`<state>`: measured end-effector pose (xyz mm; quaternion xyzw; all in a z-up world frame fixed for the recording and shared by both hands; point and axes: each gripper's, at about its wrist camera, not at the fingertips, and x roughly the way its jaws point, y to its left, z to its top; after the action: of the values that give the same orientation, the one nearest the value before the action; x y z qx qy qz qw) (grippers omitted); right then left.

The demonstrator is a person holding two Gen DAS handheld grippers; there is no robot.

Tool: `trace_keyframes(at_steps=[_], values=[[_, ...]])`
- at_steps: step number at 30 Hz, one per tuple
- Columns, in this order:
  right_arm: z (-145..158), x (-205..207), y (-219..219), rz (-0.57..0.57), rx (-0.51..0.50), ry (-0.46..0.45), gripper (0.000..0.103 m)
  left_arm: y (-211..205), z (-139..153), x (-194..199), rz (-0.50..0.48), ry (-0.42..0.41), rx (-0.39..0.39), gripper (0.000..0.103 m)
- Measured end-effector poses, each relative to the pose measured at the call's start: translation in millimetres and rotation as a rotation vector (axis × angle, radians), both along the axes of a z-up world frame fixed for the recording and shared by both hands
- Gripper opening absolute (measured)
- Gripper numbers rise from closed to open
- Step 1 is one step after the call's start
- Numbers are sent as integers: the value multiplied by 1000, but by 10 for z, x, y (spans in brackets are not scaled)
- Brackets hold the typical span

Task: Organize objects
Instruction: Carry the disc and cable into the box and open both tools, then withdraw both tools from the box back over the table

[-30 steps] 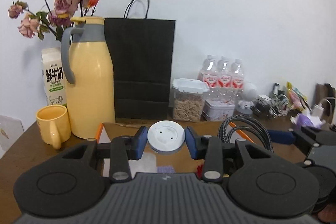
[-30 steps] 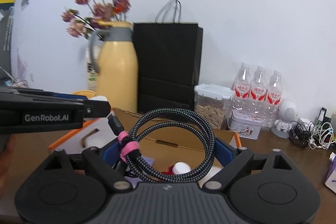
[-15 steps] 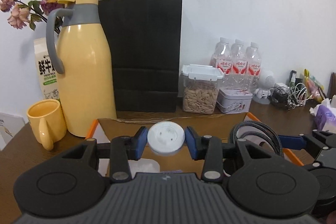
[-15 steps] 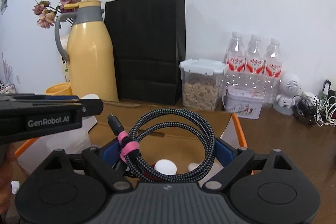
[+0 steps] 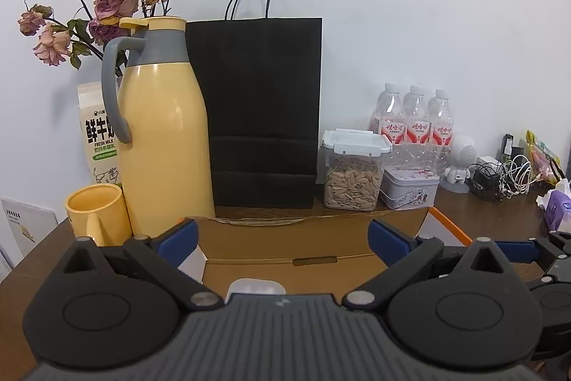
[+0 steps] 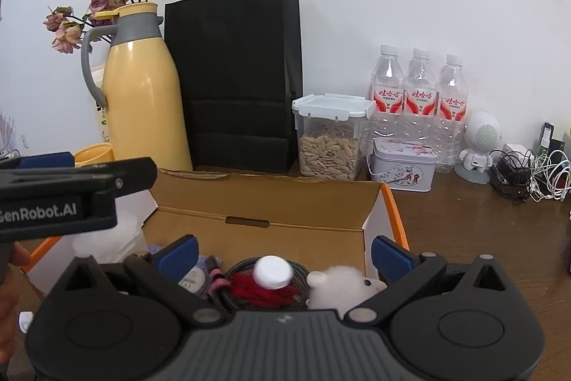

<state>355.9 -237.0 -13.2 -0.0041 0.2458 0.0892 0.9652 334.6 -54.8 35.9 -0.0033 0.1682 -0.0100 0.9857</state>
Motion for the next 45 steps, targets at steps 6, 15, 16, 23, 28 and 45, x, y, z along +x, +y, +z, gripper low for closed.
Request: trace_keyframes(at_steps=[6,15,16,23,28,45], values=[[39,-73,29,7,-13,-14,103,41,69,-110,0,-22,-11,103],[260,-426,105,24,-34,-90,103,148,239,-507,-17,-71,-27,103],[274,-479,110,24,-35,-96,103,166,252,-564,-15,-73,-25,103],[237,-877,125,24,-24,-106,103,348,232,-1008,-11,-73,-9,103],[90,-1161,99,11,-23,-73,103,522,114,-1348,0,-36,9,103],[-397,-1942,-87,-13,-48,80,103,1096,-300,-2017,98,146,7,103]])
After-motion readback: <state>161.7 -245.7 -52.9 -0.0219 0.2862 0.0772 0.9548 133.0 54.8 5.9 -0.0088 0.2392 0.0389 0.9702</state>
